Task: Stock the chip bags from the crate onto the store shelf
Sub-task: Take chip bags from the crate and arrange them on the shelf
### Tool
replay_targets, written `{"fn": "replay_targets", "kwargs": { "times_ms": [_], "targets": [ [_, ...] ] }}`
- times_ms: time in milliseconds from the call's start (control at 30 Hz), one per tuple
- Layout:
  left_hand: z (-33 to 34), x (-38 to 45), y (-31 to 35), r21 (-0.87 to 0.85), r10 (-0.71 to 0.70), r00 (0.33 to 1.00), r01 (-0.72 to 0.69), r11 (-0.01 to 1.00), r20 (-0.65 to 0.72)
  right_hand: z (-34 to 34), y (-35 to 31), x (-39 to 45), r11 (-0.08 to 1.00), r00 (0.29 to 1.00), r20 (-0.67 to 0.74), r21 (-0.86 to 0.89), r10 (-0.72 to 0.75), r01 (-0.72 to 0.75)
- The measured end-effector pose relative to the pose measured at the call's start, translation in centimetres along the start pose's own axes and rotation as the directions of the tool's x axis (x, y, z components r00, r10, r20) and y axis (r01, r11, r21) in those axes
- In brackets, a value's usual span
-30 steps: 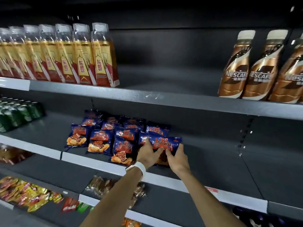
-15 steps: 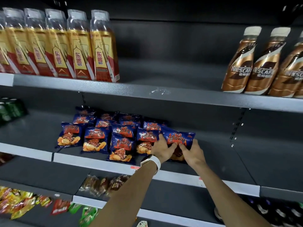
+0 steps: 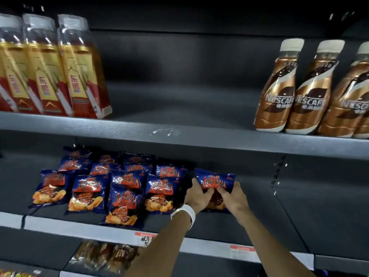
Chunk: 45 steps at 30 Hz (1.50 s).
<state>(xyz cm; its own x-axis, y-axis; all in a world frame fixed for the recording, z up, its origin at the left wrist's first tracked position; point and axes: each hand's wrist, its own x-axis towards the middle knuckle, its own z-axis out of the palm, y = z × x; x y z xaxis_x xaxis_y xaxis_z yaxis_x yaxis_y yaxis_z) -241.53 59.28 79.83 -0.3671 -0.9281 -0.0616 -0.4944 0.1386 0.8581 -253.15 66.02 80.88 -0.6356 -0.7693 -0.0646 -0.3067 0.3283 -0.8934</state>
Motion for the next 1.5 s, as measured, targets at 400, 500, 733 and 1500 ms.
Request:
{"fn": "replay_targets", "kwargs": {
  "times_ms": [400,500,733,1500],
  "targets": [
    [3.7,1.4,-1.7,-0.037,-0.009,0.996,0.005,0.999,-0.092,0.4,3.8,4.6,0.981,0.993,0.092,0.174,0.073,-0.088],
    [3.5,1.9,-1.7,0.019,-0.037,0.995,0.039,0.999,-0.09,0.3,3.8,5.1,0.981,0.993,0.097,0.174,0.071,-0.088],
    [3.2,3.7,-1.6,0.108,-0.115,0.993,0.118,0.987,-0.032,0.7,3.6,5.0,0.989,0.997,0.056,0.136,0.049,-0.056],
    [2.3,4.9,-1.4,-0.218,0.063,0.998,-0.06,0.974,0.006,1.8,1.8,7.2,0.982,0.994,0.1,0.187,-0.032,0.012]
  ]
}}
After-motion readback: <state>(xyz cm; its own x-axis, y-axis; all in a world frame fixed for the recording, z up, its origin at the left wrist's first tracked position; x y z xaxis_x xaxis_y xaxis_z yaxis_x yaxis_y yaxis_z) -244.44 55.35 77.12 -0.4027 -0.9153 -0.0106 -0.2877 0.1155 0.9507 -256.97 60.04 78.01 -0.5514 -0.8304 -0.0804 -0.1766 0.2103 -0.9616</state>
